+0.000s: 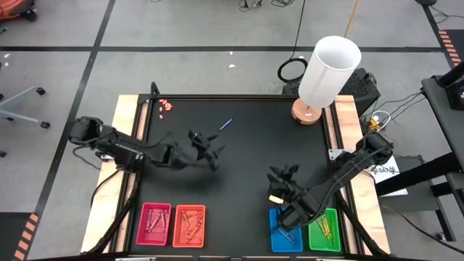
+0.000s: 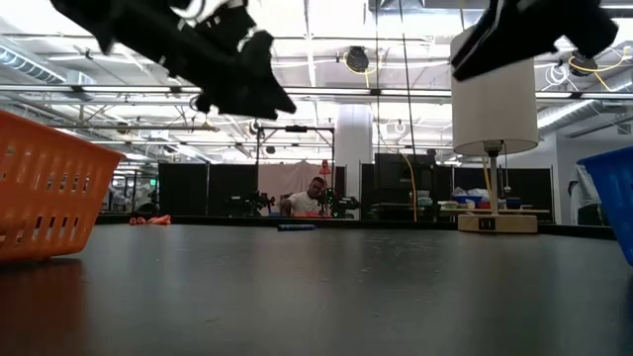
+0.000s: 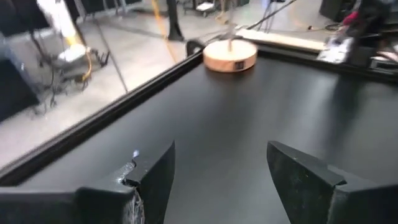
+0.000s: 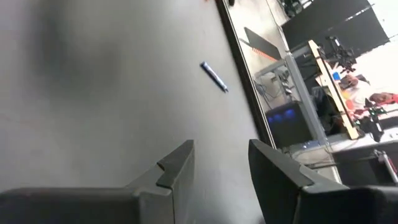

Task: Sort crayons
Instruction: Put the blue crayon into the blue bin

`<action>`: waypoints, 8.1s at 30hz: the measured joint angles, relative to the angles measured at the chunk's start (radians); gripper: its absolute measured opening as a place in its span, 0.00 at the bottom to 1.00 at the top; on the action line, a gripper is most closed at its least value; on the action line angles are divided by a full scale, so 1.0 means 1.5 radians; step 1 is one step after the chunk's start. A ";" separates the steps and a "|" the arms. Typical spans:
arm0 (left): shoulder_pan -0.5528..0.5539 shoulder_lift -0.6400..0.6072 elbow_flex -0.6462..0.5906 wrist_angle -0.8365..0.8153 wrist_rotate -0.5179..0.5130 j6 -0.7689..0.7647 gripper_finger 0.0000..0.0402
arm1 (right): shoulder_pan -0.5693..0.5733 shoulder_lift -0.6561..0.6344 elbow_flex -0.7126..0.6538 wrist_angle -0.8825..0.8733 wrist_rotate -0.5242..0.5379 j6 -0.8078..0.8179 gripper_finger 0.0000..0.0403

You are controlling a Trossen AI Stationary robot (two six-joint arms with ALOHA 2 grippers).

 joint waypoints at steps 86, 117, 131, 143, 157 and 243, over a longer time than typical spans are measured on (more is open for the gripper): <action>0.285 0.327 0.307 -0.400 0.300 -0.045 0.02 | 0.002 0.000 -0.085 0.035 0.012 0.014 0.33; 0.035 0.195 0.310 -0.416 0.218 0.599 0.02 | 0.001 0.000 -0.085 0.062 0.016 -0.010 0.33; -0.027 0.194 0.310 -0.381 0.150 0.612 0.01 | -0.009 0.000 -0.085 0.110 0.017 -0.060 0.33; -0.050 0.194 0.310 -0.332 0.151 0.466 0.01 | -0.004 -0.001 -0.085 0.232 0.083 -0.133 0.37; -0.079 0.194 0.310 -0.332 0.157 0.343 0.01 | -0.052 -0.001 -0.085 0.385 -0.057 -0.300 0.67; -0.184 0.186 0.261 -0.424 0.054 0.017 0.02 | -0.269 -0.164 -0.381 0.827 -0.562 -0.474 0.01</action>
